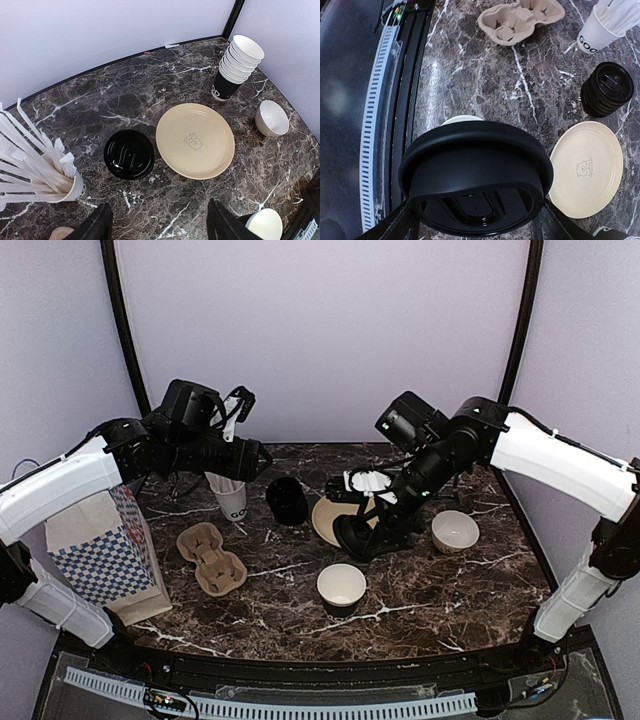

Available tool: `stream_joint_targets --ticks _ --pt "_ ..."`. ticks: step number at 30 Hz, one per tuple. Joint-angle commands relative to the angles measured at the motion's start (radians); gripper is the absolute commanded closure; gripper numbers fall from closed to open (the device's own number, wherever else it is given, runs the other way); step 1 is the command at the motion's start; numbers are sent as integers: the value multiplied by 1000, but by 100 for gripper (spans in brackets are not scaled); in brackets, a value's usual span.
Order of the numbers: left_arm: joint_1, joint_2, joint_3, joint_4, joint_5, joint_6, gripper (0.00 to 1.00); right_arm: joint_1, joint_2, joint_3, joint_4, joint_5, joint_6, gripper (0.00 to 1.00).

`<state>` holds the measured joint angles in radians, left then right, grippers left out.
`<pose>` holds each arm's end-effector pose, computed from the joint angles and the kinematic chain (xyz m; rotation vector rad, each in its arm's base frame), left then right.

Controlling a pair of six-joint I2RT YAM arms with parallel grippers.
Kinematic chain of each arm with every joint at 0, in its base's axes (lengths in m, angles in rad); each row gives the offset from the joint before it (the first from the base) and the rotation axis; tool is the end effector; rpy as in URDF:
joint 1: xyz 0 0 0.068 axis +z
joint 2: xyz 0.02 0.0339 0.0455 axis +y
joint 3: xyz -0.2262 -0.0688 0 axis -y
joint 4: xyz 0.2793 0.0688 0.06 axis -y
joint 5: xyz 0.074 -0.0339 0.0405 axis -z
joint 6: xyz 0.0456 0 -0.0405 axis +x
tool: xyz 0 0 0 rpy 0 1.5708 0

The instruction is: Pack the takeout coffee

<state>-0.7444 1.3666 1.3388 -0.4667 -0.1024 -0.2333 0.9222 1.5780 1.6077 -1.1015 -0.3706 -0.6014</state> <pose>0.2680 -0.2405 0.3306 0.4685 2.0471 -0.4934 0.2011 0.2927 0.3057 -1.9183 1.8279 0.5975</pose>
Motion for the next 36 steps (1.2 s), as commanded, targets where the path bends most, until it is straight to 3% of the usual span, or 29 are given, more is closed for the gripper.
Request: stream_joint_targets --ticks 1,19,36 --pt "5 -51 -23 22 -40 -39 33 54 38 7 -68 95 -47 24" --pt "7 -89 -75 61 -19 -52 33 153 252 85 -104 209 -26 25" --pt "7 -86 -106 90 -7 -43 33 182 301 113 -124 225 -15 22"
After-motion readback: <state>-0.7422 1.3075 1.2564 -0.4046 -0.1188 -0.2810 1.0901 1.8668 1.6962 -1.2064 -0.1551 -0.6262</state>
